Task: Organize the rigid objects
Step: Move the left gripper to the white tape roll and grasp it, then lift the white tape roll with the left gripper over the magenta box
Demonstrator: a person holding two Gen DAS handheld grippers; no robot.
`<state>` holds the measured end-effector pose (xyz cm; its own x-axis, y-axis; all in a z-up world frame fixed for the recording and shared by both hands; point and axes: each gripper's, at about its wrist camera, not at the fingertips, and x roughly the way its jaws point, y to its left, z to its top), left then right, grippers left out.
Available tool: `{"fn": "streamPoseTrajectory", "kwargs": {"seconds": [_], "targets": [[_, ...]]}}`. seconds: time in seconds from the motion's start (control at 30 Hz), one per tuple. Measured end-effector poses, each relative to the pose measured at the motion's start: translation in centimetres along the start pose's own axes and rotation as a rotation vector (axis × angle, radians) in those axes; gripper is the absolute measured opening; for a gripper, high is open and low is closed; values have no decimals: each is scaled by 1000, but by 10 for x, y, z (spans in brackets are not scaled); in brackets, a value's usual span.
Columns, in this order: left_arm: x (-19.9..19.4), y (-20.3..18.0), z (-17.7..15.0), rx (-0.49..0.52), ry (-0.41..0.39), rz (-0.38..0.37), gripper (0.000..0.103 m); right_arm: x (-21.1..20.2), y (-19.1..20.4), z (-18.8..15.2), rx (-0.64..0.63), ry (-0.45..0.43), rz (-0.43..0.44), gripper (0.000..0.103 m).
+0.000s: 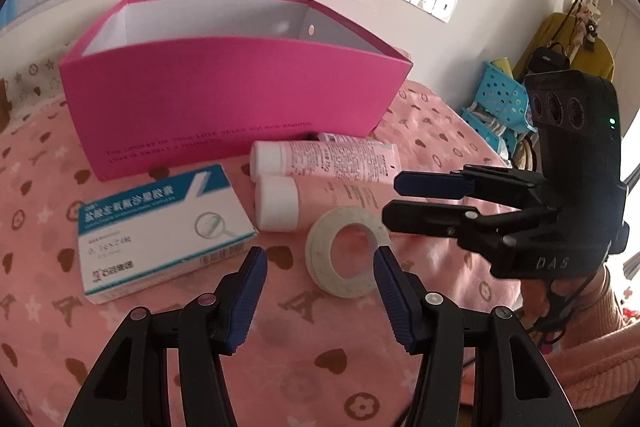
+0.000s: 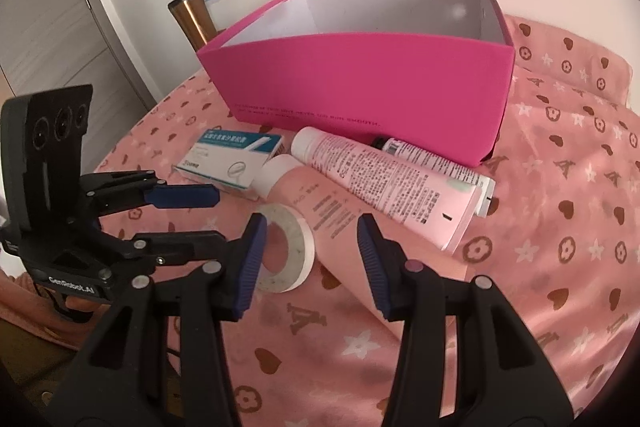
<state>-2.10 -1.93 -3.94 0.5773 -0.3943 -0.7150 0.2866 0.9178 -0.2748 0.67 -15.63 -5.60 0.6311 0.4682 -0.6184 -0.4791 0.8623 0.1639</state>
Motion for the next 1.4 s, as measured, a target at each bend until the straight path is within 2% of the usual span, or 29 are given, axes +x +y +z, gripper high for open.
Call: {"fn": "streamPoseTrajectory", "kwargs": {"seconds": [0.17,0.43,0.57,0.73,0.87,0.93,1.0,1.4], "targets": [[8,2,-5,-14,34,-24,44,6,13,-2,-52,13,-35,50],[14,1,-9,-19,59,-44,39,14,21,-4,-96,19,-71,48],[19,1,-10,-31,61,-68,39,19,25,-6,-128,35,-108,45],[25,-2,-10,-38,70,-82,39,23,27,-7,-164,34,-165,34],[26,-4,-9,-34,69,-79,39,24,29,-8,-175,34,-161,30],[26,-4,-9,-33,68,-80,39,24,31,-8,-180,35,-153,22],[27,-5,-9,-32,68,-76,39,25,33,-9,-186,40,-148,18],[25,-9,-4,-19,47,-81,39,24,35,-8,-195,38,-190,17]]}}
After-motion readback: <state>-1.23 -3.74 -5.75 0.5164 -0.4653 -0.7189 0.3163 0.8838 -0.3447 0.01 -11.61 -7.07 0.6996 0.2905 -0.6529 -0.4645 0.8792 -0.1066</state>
